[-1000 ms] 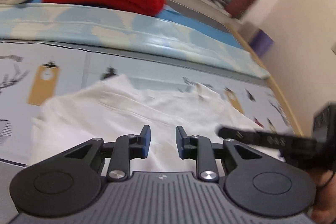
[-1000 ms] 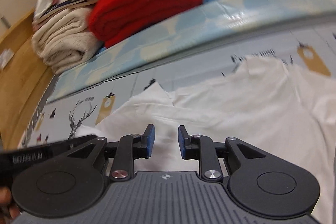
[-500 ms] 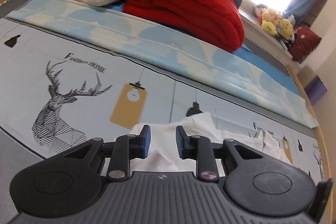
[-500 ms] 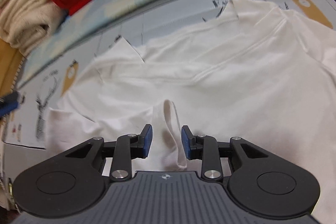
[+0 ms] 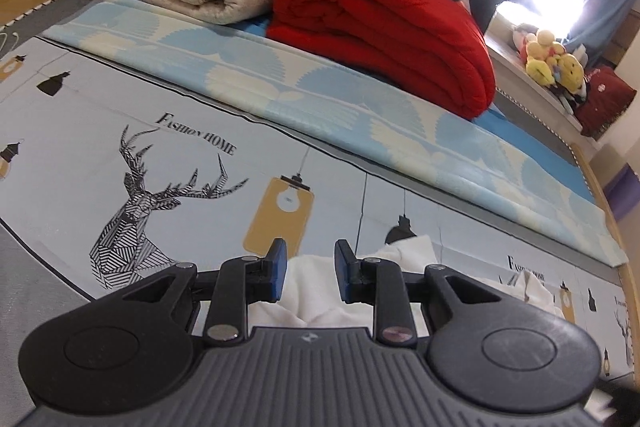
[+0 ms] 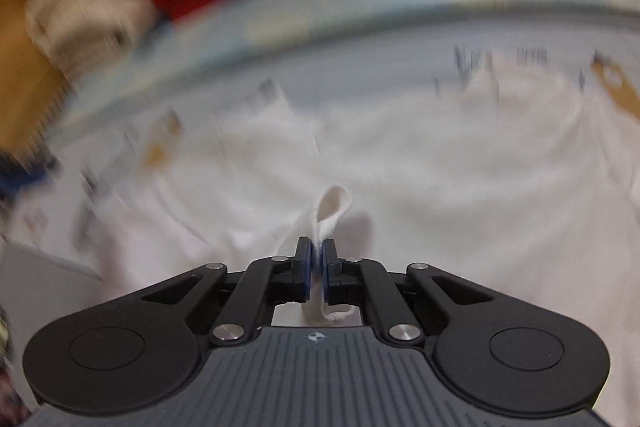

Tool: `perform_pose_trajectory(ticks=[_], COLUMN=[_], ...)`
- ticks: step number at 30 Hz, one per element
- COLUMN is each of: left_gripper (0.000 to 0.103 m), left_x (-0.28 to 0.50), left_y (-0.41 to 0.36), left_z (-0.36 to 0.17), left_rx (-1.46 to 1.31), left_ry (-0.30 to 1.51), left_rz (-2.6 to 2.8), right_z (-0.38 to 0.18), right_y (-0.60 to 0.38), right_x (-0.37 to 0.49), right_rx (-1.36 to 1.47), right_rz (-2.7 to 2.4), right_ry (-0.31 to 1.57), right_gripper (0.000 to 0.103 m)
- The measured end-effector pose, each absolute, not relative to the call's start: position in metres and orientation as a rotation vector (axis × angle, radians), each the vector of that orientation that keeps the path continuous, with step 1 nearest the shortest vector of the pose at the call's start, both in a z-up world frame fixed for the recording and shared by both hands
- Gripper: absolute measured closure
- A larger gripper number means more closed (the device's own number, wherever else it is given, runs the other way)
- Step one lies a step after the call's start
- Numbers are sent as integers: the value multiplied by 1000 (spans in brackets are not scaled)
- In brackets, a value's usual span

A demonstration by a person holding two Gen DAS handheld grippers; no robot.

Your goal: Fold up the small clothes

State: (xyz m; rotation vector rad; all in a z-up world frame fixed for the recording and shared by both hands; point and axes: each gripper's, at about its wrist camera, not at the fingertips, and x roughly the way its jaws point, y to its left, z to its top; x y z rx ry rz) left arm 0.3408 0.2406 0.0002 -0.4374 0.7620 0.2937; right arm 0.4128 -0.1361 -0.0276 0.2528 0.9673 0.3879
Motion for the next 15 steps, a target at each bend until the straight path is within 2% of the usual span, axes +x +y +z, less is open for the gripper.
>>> perform_pose_trajectory(ticks=[4, 9, 15], left_gripper=[75, 75, 75], left_x=[341, 346, 357], left_y=[243, 237, 216], left_z=[2, -3, -22], left_rx=[-433, -422, -392], left_ry=[756, 780, 849], left_rz=[302, 278, 203], right_z=[5, -28, -28], right_y=[-207, -278, -292], right_x=[421, 444, 448], right_rx=[283, 245, 243], right_rz=[196, -77, -143], right_ry=[839, 965, 973], right_gripper=[98, 98, 98])
